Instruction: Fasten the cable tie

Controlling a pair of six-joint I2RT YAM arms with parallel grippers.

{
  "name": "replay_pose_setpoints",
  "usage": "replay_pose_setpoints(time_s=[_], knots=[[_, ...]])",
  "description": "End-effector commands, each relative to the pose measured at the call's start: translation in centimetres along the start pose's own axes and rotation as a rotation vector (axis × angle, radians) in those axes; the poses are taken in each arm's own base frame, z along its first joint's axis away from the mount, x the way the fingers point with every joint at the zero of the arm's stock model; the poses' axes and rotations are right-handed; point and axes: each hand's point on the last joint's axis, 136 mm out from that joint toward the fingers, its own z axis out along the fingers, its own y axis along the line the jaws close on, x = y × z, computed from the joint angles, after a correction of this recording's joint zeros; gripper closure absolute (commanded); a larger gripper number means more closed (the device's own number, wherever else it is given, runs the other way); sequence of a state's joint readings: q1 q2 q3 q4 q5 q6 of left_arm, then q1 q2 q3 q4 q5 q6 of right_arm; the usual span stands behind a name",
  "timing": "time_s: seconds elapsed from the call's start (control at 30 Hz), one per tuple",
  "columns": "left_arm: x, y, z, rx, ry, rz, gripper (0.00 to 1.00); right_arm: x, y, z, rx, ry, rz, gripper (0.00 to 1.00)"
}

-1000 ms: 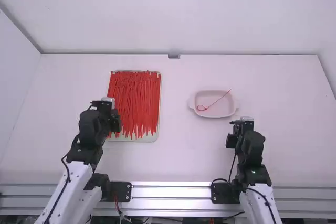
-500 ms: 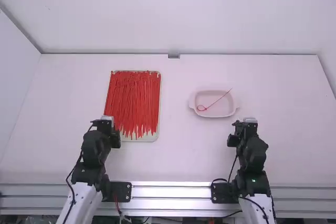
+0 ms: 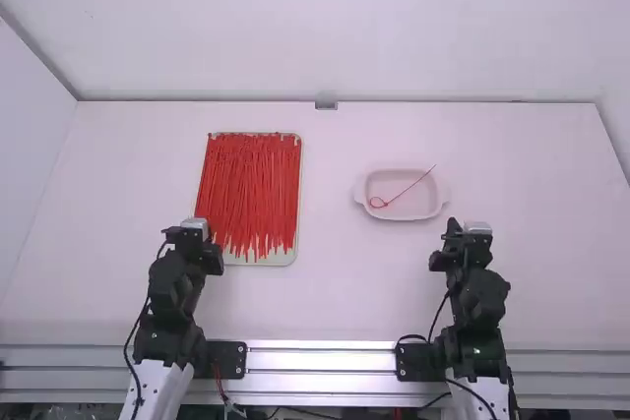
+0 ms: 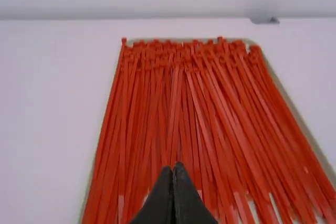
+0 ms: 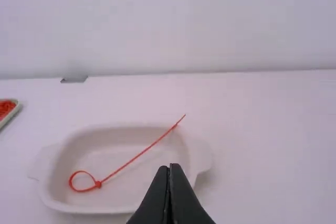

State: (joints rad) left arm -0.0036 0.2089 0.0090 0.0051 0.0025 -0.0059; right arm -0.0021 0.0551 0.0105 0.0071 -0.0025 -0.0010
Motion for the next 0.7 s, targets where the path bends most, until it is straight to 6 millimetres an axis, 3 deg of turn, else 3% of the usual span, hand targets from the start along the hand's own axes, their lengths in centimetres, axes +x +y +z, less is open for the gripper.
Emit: replay_pose_setpoints(time_s=[0.0, 0.37, 0.67], knots=[[-0.2, 0.1, -0.1, -0.006, -0.022, 0.005, 1.0, 0.0, 0.0, -0.1, 0.0, -0.013, 0.0, 1.0], [-2.9, 0.1, -1.1, -0.006, -0.147, 0.005, 1.0, -0.5, 0.0, -0.2, 0.0, -0.038, 0.0, 1.0], [-3.9, 0.1, -1.5, -0.005, -0.195, 0.005, 1.0, -0.5, 0.0, -0.2, 0.0, -0.038, 0.0, 1.0]])
